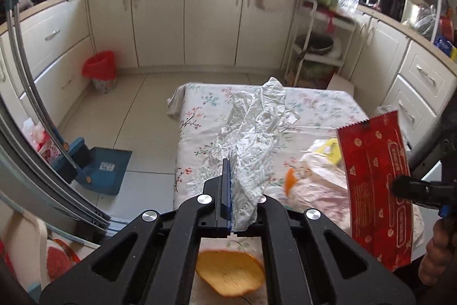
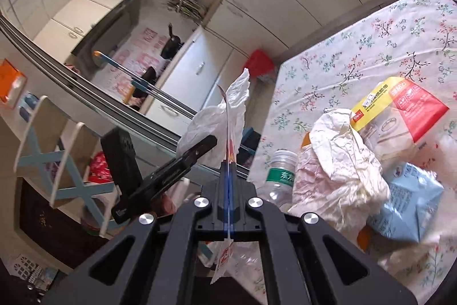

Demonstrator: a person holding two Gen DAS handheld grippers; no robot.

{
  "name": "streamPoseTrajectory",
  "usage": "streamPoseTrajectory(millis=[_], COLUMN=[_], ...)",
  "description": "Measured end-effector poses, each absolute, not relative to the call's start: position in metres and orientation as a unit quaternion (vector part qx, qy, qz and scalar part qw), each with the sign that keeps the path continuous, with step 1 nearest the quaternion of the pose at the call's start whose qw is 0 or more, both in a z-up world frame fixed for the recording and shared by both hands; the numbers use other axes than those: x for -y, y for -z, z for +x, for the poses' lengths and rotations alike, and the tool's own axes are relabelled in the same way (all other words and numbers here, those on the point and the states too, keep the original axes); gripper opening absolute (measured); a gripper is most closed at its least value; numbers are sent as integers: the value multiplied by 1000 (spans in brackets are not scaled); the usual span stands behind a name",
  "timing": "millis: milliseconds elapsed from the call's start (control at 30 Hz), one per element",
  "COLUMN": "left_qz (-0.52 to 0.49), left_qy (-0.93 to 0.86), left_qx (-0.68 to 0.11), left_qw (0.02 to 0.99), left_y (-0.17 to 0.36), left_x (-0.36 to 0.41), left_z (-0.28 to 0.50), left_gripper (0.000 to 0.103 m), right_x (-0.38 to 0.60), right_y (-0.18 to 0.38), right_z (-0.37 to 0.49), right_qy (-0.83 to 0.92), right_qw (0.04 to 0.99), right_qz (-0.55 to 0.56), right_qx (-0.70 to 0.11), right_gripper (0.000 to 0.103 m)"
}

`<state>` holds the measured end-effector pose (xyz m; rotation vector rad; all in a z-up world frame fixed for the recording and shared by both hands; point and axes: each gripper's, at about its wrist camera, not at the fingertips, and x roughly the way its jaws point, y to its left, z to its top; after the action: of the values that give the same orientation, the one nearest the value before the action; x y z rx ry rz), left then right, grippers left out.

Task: Collect trash
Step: 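Carry tissue and wrapper over the yellow bucket and open both tools to drop them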

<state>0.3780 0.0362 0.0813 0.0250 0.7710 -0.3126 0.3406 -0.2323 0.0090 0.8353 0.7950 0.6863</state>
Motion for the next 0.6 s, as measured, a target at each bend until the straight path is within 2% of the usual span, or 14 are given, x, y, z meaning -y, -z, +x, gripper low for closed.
streamPoseTrajectory(millis=[300, 600], left_qz=[38, 7], left_qy=[167, 178], left_qx=[-343, -355], left_qw=[923, 918], left_y=[-96, -92], left_x=[-8, -7], left_z=[284, 184], left_gripper=[0, 0], right_x=[245, 256], right_y=[-22, -27], right_z=[282, 199], right_qy=[-336, -342], right_qw=[771, 764], right_qz=[420, 444], right_qx=[-341, -320], right_gripper=[1, 1])
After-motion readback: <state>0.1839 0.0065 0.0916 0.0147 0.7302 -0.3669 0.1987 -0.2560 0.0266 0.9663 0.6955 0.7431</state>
